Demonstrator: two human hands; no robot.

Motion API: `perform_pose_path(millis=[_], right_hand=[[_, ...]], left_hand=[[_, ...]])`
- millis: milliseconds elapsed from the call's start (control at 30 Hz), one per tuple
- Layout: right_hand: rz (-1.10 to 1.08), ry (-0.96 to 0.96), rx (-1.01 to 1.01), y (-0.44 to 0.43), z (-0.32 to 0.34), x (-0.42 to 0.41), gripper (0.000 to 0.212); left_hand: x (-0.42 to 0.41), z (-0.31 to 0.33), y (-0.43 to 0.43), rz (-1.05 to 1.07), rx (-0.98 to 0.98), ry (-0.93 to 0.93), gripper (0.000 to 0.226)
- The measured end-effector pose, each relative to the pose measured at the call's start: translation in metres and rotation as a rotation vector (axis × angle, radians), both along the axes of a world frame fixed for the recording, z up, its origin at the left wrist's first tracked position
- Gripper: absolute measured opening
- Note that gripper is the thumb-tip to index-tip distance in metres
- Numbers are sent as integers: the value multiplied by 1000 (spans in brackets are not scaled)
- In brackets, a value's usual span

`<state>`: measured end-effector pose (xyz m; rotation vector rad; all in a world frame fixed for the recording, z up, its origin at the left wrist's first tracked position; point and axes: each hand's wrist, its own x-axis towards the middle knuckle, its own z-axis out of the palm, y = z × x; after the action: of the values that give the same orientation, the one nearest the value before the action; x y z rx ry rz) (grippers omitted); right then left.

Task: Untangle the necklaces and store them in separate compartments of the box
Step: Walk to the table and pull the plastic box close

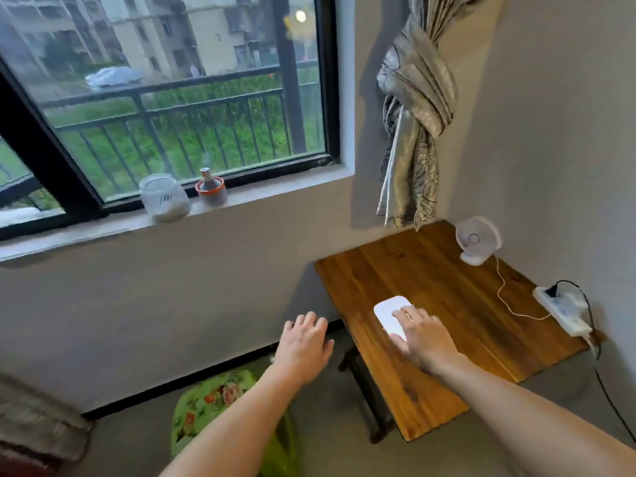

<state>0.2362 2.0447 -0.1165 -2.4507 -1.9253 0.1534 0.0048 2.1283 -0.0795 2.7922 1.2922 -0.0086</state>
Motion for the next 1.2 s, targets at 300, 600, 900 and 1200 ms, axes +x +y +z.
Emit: perform_pose_path(millis=[300, 600, 900, 1200], right_hand=[[-263, 108, -139, 90, -84, 69, 56], [-475, 206, -202, 127, -118, 98, 55], [-985, 290, -147, 135, -184, 83, 49], [-1289, 267, 179, 145, -251, 60, 45]], left_hand=[[87, -58, 132, -213, -97, 56, 40], [159, -90, 222, -417, -211, 158, 43], [246, -179, 270, -770, -364, 311, 50], [269, -286, 270, -905, -540, 90, 54]])
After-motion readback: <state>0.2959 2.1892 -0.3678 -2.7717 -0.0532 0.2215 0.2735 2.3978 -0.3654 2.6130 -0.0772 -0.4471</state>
